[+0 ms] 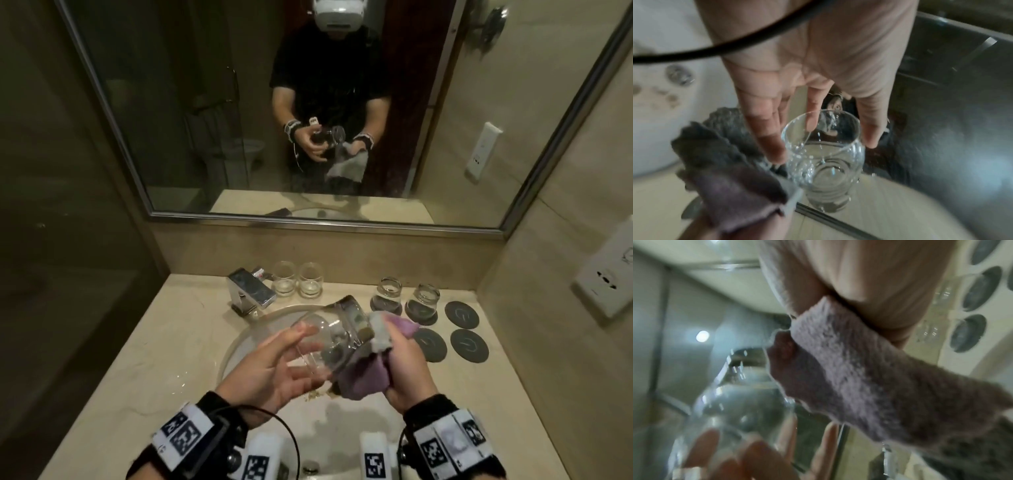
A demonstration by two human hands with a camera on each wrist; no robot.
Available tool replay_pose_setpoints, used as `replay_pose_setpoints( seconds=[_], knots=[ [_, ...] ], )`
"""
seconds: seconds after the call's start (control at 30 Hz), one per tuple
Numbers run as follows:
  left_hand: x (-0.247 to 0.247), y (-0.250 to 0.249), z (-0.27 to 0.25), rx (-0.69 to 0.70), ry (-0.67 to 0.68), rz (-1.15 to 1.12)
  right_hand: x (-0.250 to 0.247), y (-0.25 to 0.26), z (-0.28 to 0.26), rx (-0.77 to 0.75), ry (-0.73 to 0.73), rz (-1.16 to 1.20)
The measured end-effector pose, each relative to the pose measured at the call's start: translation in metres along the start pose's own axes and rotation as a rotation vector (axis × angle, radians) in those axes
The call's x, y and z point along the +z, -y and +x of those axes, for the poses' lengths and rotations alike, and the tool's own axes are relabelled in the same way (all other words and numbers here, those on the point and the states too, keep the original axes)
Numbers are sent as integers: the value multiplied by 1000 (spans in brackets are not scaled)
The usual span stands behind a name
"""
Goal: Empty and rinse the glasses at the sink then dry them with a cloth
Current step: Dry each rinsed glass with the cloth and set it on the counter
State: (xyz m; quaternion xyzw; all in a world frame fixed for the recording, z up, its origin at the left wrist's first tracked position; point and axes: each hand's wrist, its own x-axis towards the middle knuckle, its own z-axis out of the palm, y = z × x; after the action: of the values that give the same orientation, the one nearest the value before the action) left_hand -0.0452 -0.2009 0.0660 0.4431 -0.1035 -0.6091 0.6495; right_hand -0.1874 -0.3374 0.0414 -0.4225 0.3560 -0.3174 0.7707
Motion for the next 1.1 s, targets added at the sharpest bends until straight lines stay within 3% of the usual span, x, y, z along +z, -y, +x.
replay_pose_setpoints(
  seconds=[0.17,0.27,0.4,0.53,0.7,0.8,0.9,1.1],
  knots=[
    [22,10,6,-35,93,-163,12,-18,-3,2,203,-201],
    [31,9,10,-9,12,-212,13,-23,0,-33,365,-386],
    [37,9,12,29,-63,-212,6,-3,-2,-70,502,-435],
    [48,10,17,61,-72,-173,-12,-2,2,-144,432,-338],
    [56,15,30,86,-61,-17,-39,14,1,-291,145,-86],
    [63,25,42,77,-58,46,-52,23,0,-365,85,-288],
    [72,39,57,54,-46,86,-63,26,3,-313,53,-385],
    [88,63,93,-47,-7,221,-96,20,22,-93,-120,-107]
  ],
)
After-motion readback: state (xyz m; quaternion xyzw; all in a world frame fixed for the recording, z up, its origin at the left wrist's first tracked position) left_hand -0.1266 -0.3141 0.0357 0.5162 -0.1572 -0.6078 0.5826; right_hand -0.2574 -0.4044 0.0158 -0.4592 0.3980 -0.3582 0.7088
